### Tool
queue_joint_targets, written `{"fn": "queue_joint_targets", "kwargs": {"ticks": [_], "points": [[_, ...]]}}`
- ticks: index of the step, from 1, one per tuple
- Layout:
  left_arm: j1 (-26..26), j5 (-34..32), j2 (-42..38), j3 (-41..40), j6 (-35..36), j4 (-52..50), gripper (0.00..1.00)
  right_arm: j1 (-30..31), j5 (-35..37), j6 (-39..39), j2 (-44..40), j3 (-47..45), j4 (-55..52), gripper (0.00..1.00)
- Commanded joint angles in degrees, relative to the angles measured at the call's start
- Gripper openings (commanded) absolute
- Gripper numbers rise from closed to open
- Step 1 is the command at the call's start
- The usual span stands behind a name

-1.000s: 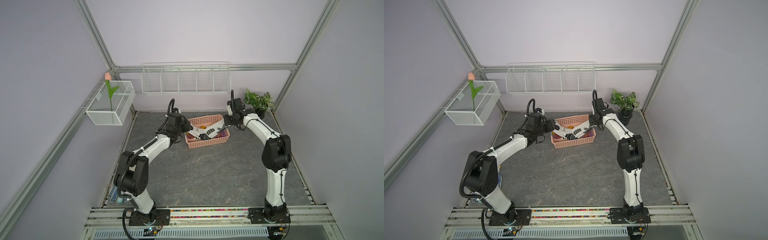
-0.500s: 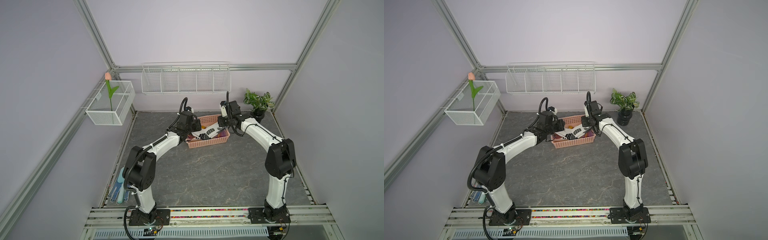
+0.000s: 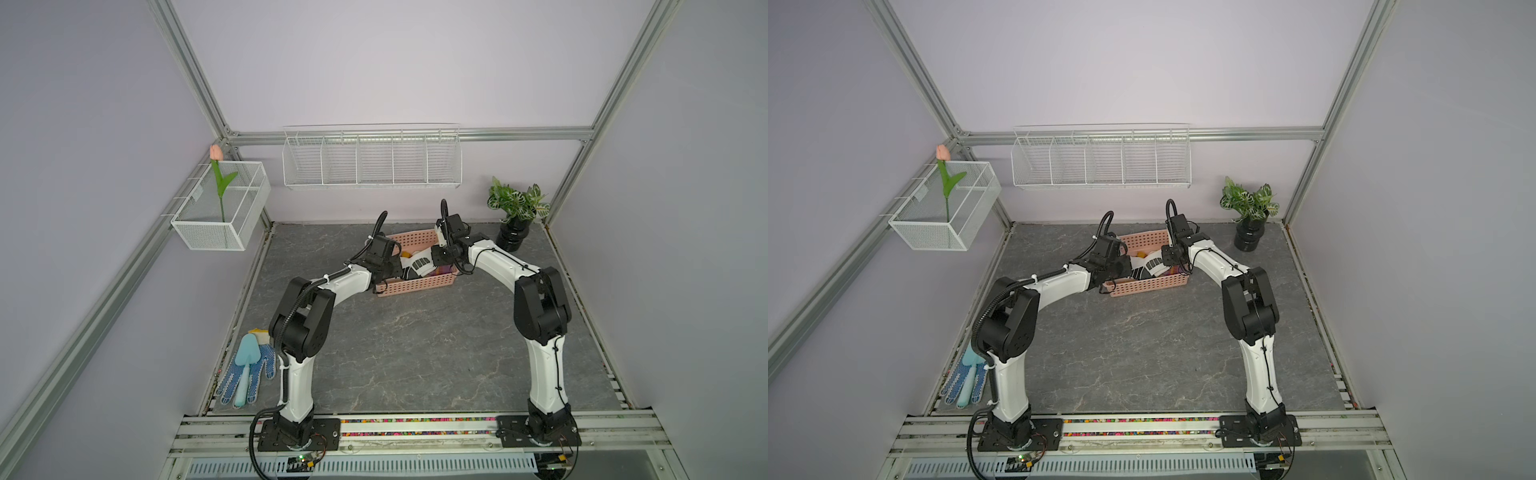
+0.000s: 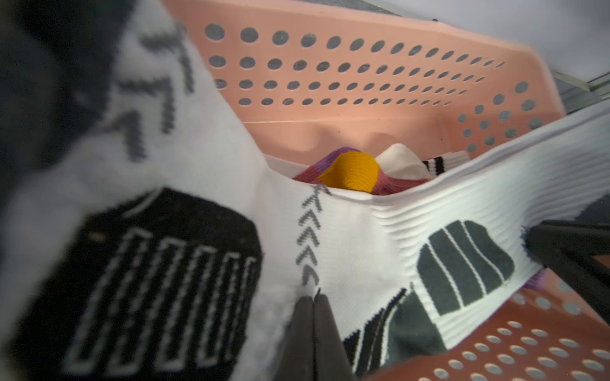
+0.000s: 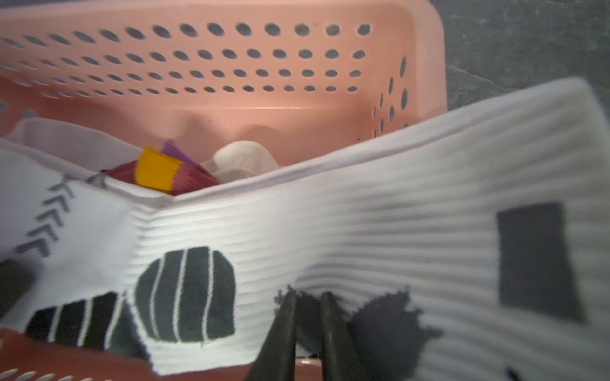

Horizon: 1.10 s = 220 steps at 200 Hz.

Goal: Place the socks together as a pair
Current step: Adjust a pair of socks in the bin.

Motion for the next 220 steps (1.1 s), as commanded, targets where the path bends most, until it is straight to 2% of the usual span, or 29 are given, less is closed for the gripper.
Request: {"fn": "queue_joint_targets", "kwargs": {"ticks": [1, 73, 104, 126, 148, 182, 205, 220], "points": [[0.5, -3.8, 2.5, 2.4, 1.2, -3.4, 0.00, -0.3, 2.4, 0.8, 2.8, 2.1, -3.8, 0.18], [0.6, -6.2, 6.0, 5.7, 0.4, -7.6, 0.00, 0.3, 2.6, 0.8, 5.2, 5.4, -6.8, 0.18], [0.6, -2.1, 2.8, 5.4, 0.7, -6.8, 0.00, 0.5, 2.1, 0.7, 1.2, 5.2, -6.5, 0.20], [0.6, 3.0, 0.1, 7.9, 0.3, -7.9, 0.00, 0.9, 1.4, 0.7, -3.7, 4.1, -5.5, 0.25], [0.6, 6.9, -3.1, 11.2, -0.5, -8.8, 0.11, 1.2, 0.2, 1.0, -9.1, 2.5, -4.2, 0.34], [0.5, 10.0, -8.1, 15.4, -1.1, -11.2, 0.27, 1.4, -1.2, 0.7, -17.9, -1.9, -3.0, 0.39], [0.5, 10.0, -14.2, 12.7, -1.8, -11.1, 0.36, 1.1, -0.2, 1.0, -27.5, -10.4, 0.8, 0.41], [0.6, 8.6, -20.2, 7.6, -1.5, -9.2, 0.49, 0.8, 1.5, 1.7, -35.7, -17.8, 4.8, 0.46]]}}
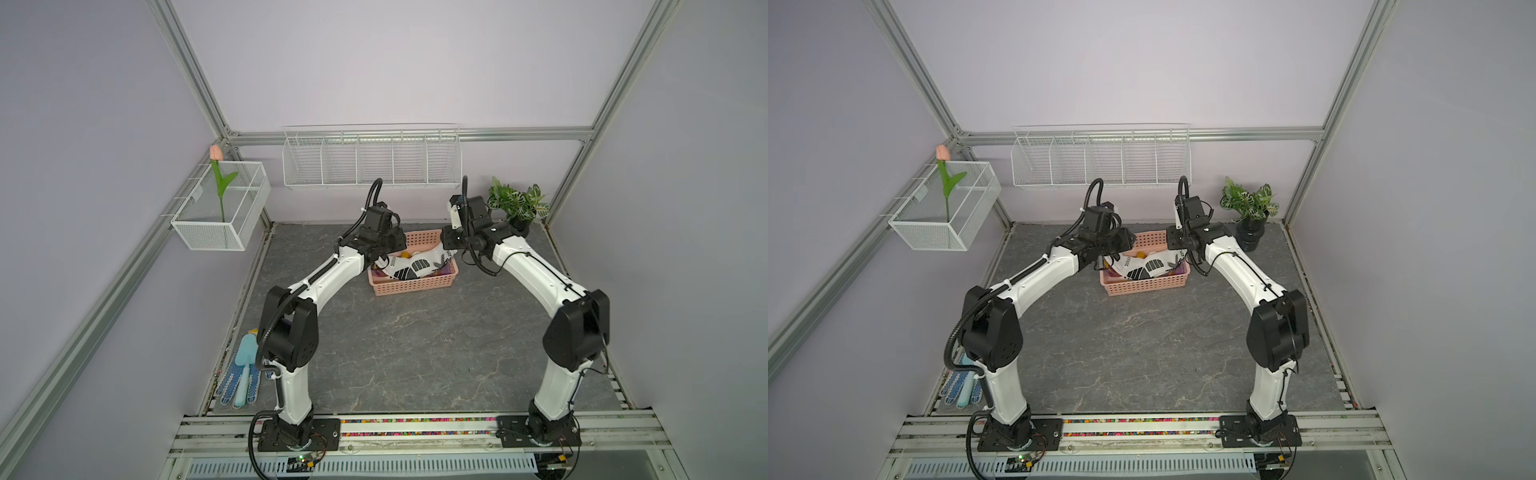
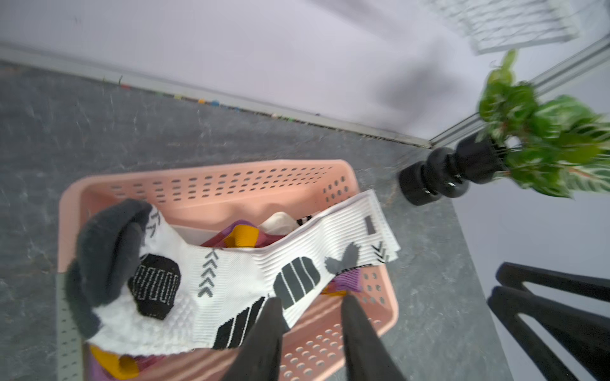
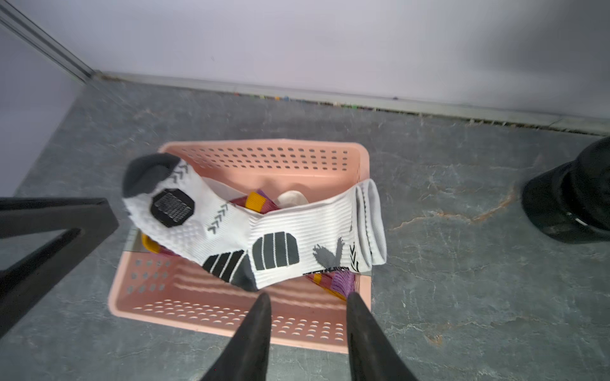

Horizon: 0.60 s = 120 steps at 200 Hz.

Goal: Place the socks together as a pair
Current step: Adjust a pair of socks in the bin, then reset both arms

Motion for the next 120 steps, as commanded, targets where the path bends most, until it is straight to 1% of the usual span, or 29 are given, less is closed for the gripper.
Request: {"fn": "queue_joint_targets", "kwargs": {"ticks": [1, 16, 30, 34, 45, 54, 60, 65, 71, 74, 98, 110, 120], "points": [[0.2, -0.3, -8.0, -5.4, 0.1, 0.2, 0.50, -0.1, 1.8, 0.7, -9.7, -9.8, 4.8, 0.46], [0.1, -3.4, -15.4, -11.0, 1.3, 1.5, 0.63, -0.3, 3.9, 1.0, -18.5, -18.0, 8.6, 0.54], [0.2, -7.2, -22.7, -16.5, 2.9, 2.3, 0.77, -0.4, 7.3, 1.0, -26.7, -25.5, 11.6, 0.67], [0.2, -8.6, -24.8, -18.2, 3.2, 2.7, 0.86, -0.5, 8.9, 0.9, -28.9, -27.3, 12.2, 0.71], [0.2, -12.1, -30.7, -23.1, 4.7, 4.1, 0.99, -0.4, 12.8, 0.4, -34.9, -32.5, 13.7, 0.83], [0.2, -15.7, -35.3, -27.2, 5.8, 5.2, 1.00, -0.5, 16.2, -0.3, -39.7, -36.6, 15.0, 0.91], [0.2, -18.4, -38.4, -30.2, 6.3, 6.0, 1.00, -0.6, 18.4, -0.4, -42.8, -39.3, 16.3, 0.94], [0.2, -20.3, -40.8, -32.6, 6.9, 6.9, 1.00, -0.6, 20.3, -0.9, -45.3, -41.7, 18.1, 1.00], [0.2, -22.9, -43.5, -35.6, 8.2, 8.2, 1.00, -0.6, 22.4, -2.1, -48.4, -45.6, 20.5, 0.90], [0.2, -24.3, -44.8, -37.2, 8.9, 8.8, 1.00, -0.6, 23.2, -2.8, -49.8, -47.3, 21.6, 0.89], [0.2, -37.7, -53.1, -49.0, 11.1, 14.1, 1.00, -0.5, 29.4, -9.6, -59.3, -60.1, 34.5, 0.88], [0.7, -44.4, -55.0, -54.0, 12.4, 17.3, 1.00, -0.6, 31.8, -12.4, -61.6, -66.0, 42.3, 0.89], [1.3, -52.6, -55.5, -57.6, 11.4, 18.9, 1.00, -0.7, 33.1, -14.8, -61.9, -71.0, 50.1, 0.88]]}}
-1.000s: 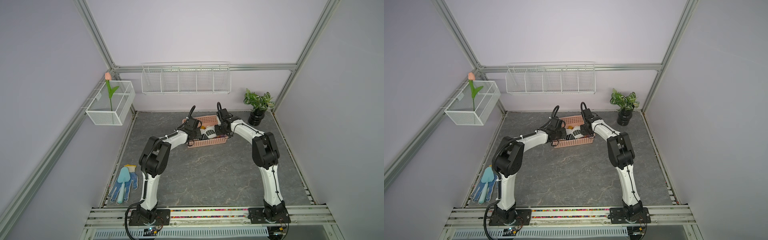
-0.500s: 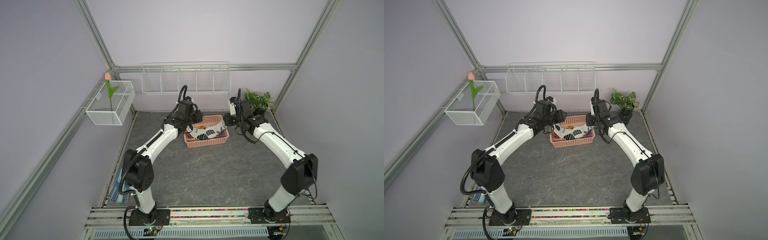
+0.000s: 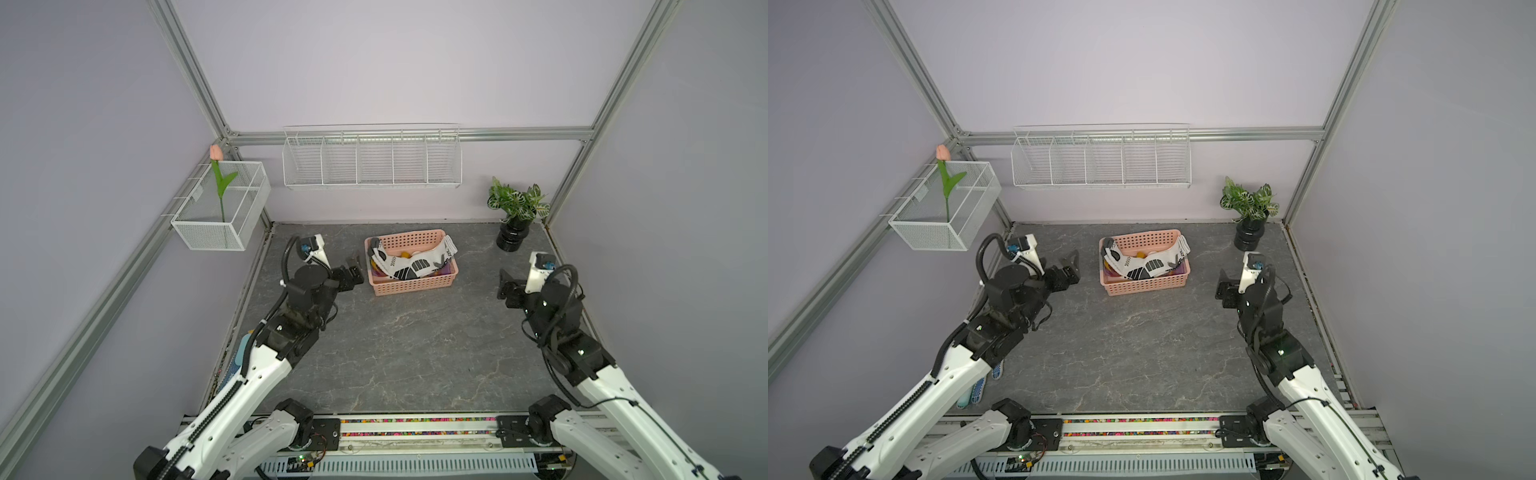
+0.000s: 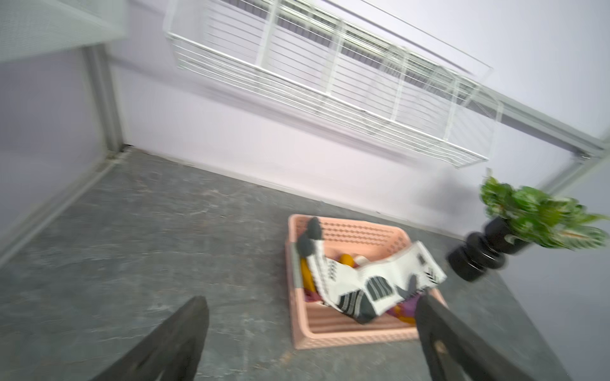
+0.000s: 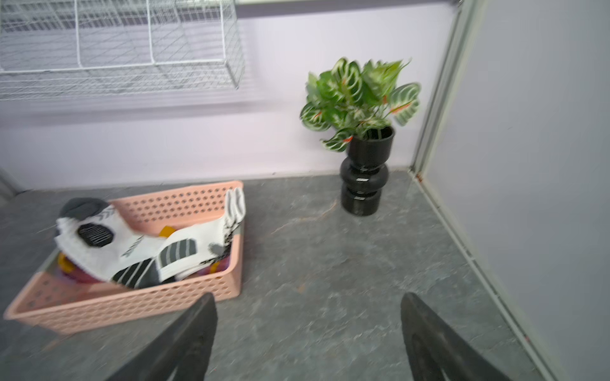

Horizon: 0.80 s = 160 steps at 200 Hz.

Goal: Place the socks together as a pair
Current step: Reset both arms

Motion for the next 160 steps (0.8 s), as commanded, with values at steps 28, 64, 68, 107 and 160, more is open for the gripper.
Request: {"fn": "queue_joint_targets", "kwargs": {"ticks": [28, 64, 68, 107, 160], "points": [[7.7, -28.2, 1.5, -13.8, 0.7, 10.4, 1.00, -2.5, 10.9, -7.9, 5.6, -15.5, 30.5, 0.88], [12.1, -36.3, 10.2, -17.2, 4.4, 19.6, 1.00, -7.0, 9.6, -10.9, 20.9, -16.4, 40.2, 0.89], [12.8, -36.1, 11.3, -17.1, 4.3, 19.6, 1.00, -7.5, 9.4, -10.7, 22.5, -16.5, 41.4, 0.88], [16.8, -30.9, 23.0, -16.4, 6.5, 24.8, 1.00, -12.7, 3.5, -10.7, 35.4, -14.4, 45.2, 0.88], [22.7, -10.0, 28.0, -18.2, 15.3, 41.4, 1.00, -18.5, -6.5, -9.7, 44.2, -11.9, 51.7, 0.88]]}}
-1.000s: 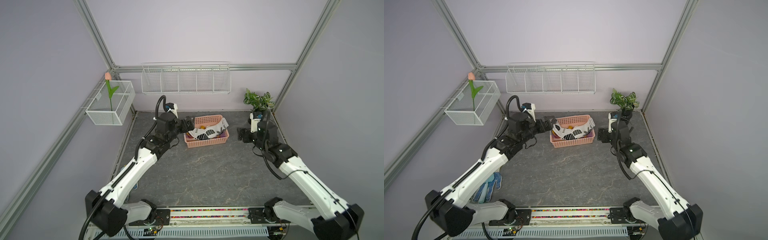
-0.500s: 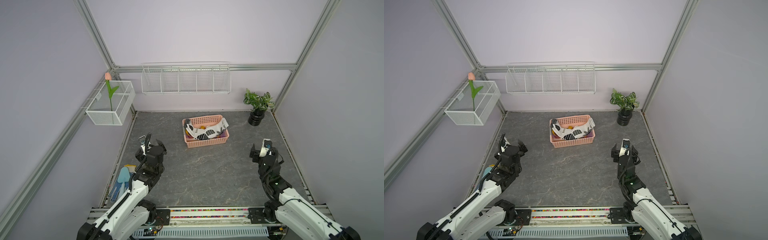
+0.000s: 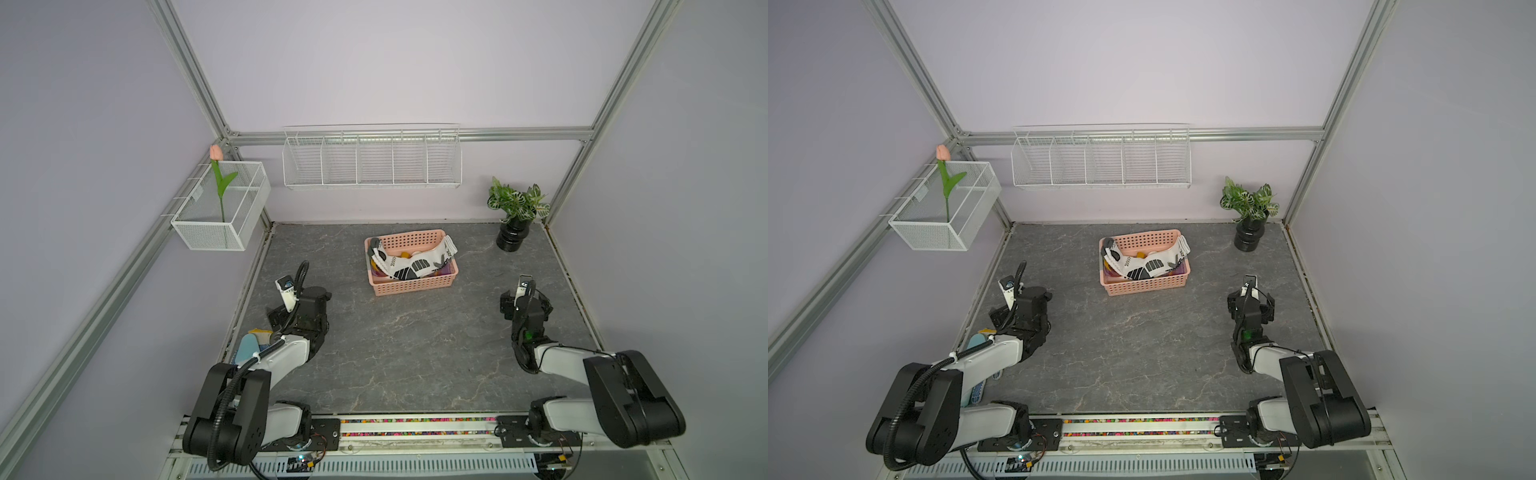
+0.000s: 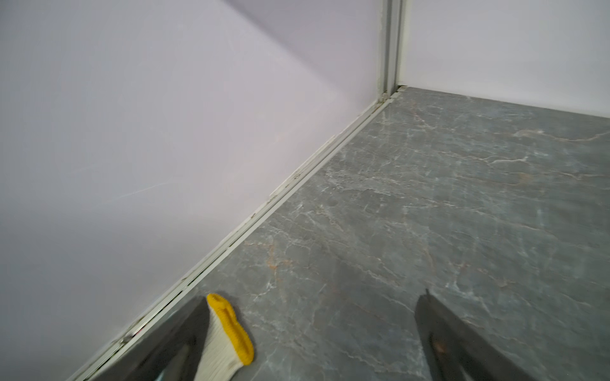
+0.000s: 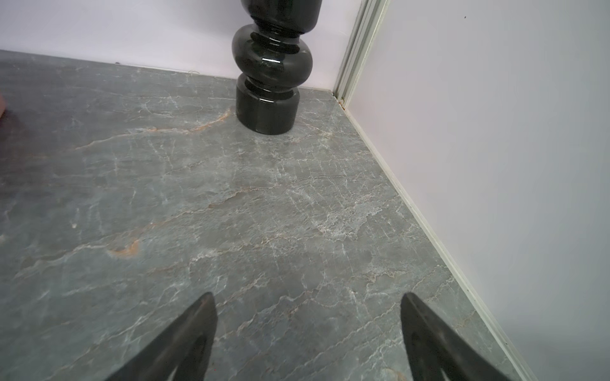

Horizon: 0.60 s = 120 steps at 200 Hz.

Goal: Place the socks together as a pair
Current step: Reset both arms

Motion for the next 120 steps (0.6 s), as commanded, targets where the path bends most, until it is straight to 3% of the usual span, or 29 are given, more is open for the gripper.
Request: {"fn": "queue_joint_targets", "kwargs": {"ticks": [1, 15, 37, 51, 59, 79, 88, 100, 120], "points": [[3.9, 13.0, 1.6, -1.5, 4.9, 14.7, 1.00, -2.1, -7.1, -0.2, 3.7, 1.9, 7.0, 0.88], [8.3, 22.8, 4.2, -3.2, 3.7, 20.4, 1.00, -3.0, -8.6, 0.2, 6.8, 3.0, 8.1, 0.88], [9.8, 29.8, 8.0, -3.9, 4.9, 24.4, 0.99, -4.6, -12.7, 1.2, 6.8, 3.5, 6.5, 0.88], [9.7, 29.6, 11.8, -6.0, 5.8, 33.0, 0.99, -5.6, -15.6, 1.7, 8.1, 3.0, 7.0, 0.88], [9.7, 30.5, 13.1, -6.1, 6.7, 35.8, 1.00, -5.8, -16.1, 1.1, 11.2, 1.9, 14.2, 0.88], [9.7, 30.8, 10.0, -1.5, 5.4, 21.6, 1.00, -6.1, -15.9, 2.2, 9.2, 3.1, 8.0, 0.89], [9.7, 31.2, 11.3, -2.7, 6.5, 26.0, 1.00, -6.3, -15.9, 1.8, 10.9, 2.2, 12.5, 0.89], [9.7, 31.5, 12.5, -3.7, 7.2, 29.8, 1.00, -6.3, -15.9, 2.1, 9.3, 2.5, 9.2, 0.89], [9.7, 31.4, 10.7, -1.9, 6.9, 24.1, 0.99, -6.2, -15.9, 1.8, 10.1, 1.9, 11.7, 0.89]]}}
